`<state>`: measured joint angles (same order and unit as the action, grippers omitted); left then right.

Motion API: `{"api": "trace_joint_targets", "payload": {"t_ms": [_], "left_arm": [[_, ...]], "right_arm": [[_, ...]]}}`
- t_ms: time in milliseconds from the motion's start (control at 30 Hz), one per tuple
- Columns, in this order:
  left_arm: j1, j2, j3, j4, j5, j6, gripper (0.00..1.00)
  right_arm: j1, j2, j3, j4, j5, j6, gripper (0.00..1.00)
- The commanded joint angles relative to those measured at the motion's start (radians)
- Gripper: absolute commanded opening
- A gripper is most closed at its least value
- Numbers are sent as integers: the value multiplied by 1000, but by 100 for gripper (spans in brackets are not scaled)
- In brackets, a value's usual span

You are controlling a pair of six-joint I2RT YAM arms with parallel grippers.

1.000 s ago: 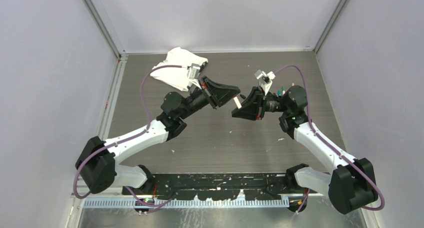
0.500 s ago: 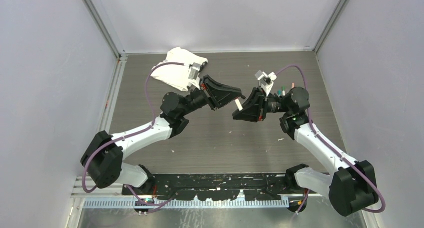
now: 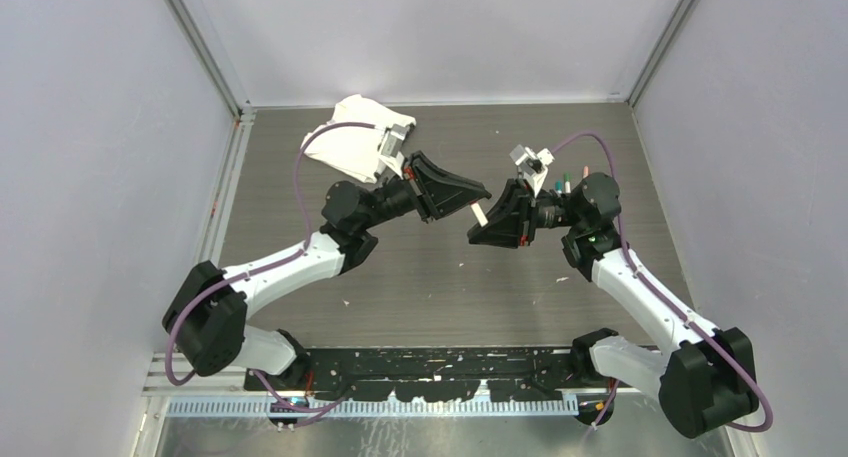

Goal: Insert the pens into the pen caps
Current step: Press the pen cap onto the pen.

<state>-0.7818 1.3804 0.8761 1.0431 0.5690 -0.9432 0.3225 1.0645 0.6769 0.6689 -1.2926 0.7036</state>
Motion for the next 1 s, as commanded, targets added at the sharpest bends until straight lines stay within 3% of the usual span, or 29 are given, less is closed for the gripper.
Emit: {"api": "trace_joint_targets", "payload": {"t_ms": [0,167,433,733,867,967], "left_arm": [[-65,-15,-41,-40,125,3,1],[-101,-46,-81,-146,115,112,1],[-167,-3,-122,-86,130,158,1],[-235,122,-141,158,114,-24,1],[-241,102,-173,117,129,-37,1],[-241,58,-196,-5,142,0,1]], "right_arm": [[-34,-2,50,-24,128,-30,1],[-38,1,48,-20,132,-32,1],[-50,2,30,23,148,-9,1],[-64,-10,13,49,153,-10,1],[-74,-21,6,74,150,2,1],[-88,-26,2,89,153,11,1]]}}
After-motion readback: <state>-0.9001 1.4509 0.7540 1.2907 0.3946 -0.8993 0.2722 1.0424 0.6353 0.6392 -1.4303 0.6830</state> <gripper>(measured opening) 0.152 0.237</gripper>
